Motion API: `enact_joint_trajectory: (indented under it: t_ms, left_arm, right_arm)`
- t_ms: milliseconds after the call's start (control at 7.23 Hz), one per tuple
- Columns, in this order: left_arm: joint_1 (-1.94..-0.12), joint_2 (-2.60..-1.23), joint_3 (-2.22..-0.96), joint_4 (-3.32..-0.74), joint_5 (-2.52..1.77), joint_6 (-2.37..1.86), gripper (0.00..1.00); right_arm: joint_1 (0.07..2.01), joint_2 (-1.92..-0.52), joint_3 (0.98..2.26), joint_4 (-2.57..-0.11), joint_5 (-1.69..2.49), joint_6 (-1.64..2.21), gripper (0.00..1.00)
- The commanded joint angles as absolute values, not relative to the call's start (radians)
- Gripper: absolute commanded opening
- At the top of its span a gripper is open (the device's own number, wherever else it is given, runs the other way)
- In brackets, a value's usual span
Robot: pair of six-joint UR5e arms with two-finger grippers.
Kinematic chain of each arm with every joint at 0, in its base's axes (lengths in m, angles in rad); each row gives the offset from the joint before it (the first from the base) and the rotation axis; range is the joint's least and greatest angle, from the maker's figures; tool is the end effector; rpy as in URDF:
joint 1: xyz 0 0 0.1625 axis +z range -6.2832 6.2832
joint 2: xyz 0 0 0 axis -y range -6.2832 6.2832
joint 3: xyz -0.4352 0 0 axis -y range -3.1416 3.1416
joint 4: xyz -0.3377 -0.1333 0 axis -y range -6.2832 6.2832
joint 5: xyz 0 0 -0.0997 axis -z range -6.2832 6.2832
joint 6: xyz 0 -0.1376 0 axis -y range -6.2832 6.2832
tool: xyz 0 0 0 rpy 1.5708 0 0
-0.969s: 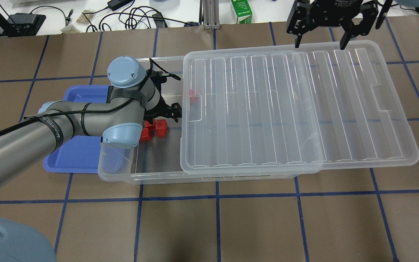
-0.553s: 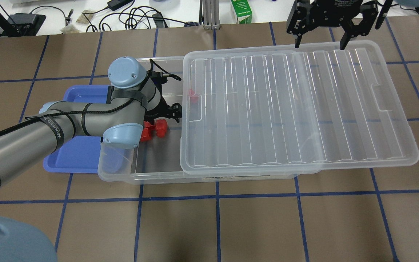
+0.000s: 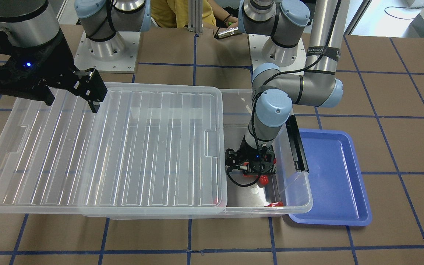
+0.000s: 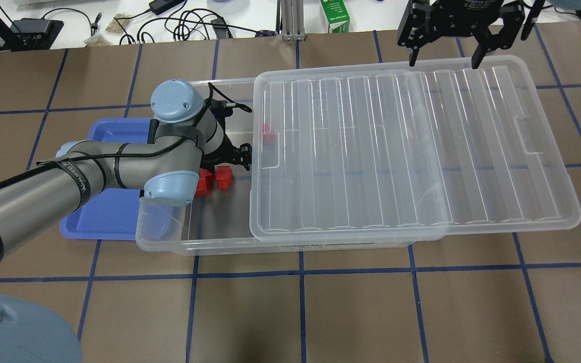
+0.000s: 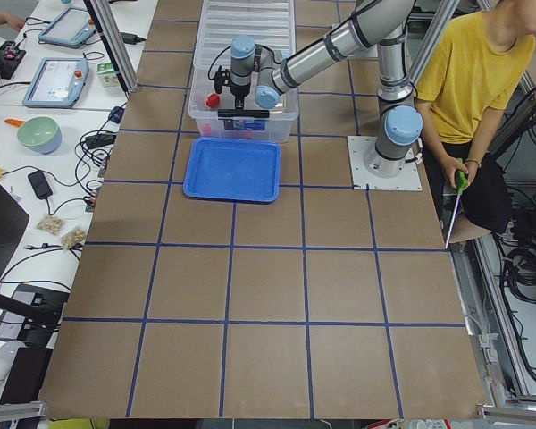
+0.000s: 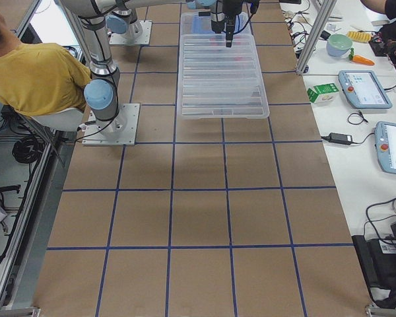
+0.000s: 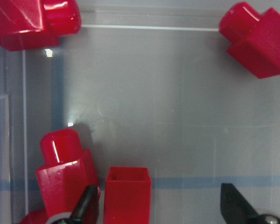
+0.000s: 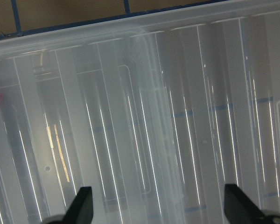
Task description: Place red block in blue tray from box
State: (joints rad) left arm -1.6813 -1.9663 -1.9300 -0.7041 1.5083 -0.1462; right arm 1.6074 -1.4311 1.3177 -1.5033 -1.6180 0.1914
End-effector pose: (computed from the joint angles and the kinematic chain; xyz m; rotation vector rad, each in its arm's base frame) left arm -0.1993 -0.5092 0.2074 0.0493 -3.0609 0.1579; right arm 0.1451 -0.4971 0.4989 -0.2413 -3.0895 0.0790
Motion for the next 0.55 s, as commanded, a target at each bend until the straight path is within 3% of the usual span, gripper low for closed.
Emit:
enact_joint_trajectory:
  t_ms: [0, 415]
  left_arm:
    - [-1.681, -1.971, -1.930, -0.704, 1.506, -0.159, 0.92]
    - [-1.680, -1.976, -1.925, -0.704, 1.471, -0.157, 0.92]
  right_arm:
    - [1.608, -1.431, 1.318, -1.502, -1.617, 0.190, 1.00]
    - [1.608, -1.431, 1.318, -1.502, -1.618, 0.189, 1.00]
